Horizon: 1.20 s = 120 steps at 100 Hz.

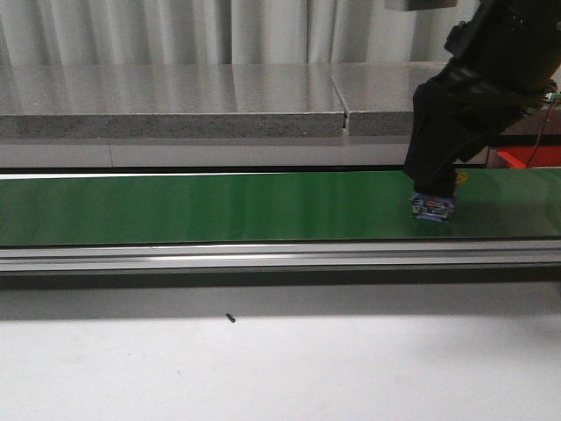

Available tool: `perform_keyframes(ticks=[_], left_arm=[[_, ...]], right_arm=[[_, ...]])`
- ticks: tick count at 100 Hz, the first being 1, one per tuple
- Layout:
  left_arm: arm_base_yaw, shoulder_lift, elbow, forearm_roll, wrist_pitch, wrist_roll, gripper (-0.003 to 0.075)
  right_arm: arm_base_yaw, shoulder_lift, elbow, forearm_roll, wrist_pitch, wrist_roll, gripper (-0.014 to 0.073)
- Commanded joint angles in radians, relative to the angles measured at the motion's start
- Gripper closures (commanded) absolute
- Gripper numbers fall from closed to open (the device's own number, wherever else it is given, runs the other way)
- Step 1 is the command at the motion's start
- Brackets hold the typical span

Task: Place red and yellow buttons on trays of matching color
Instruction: 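Grasp the second yellow button at the belt's end with right gripper, then place the second yellow button on the yellow tray beside the first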

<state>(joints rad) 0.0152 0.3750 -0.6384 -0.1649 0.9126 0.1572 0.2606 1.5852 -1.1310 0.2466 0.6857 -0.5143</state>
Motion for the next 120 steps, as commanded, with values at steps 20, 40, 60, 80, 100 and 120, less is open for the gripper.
perform_keyframes(ticks=[20,40,60,80,100,120], left_arm=[[-0.008,0.009,-0.026,-0.018,-0.061,-0.003,0.0741],[-0.008,0.009,-0.026,-0.018,-0.061,-0.003,0.0741],[-0.008,0.009,-0.026,-0.018,-0.061,-0.003,0.0741],[-0.008,0.009,-0.026,-0.018,-0.061,-0.003,0.0741],[-0.008,0.009,-0.026,-0.018,-0.061,-0.003,0.0741],[-0.008,0.009,-0.026,-0.018,-0.061,-0.003,0.0741]], right_arm=[[-0.001,-0.033,-0.035,0.019,-0.043,-0.011,0.0412],[-0.014,-0.078,-0.035,0.02,-0.021,0.037,0.0415],[-0.102,-0.185,0.022,0.021,-0.016,0.101,0.0415],[-0.249,-0.289,0.097,0.021,-0.012,0.131,0.0415],[-0.445,-0.317,0.119,0.021,0.022,0.155,0.0415],[-0.605,-0.317,0.121,0.031,0.007,0.183,0.0415]])
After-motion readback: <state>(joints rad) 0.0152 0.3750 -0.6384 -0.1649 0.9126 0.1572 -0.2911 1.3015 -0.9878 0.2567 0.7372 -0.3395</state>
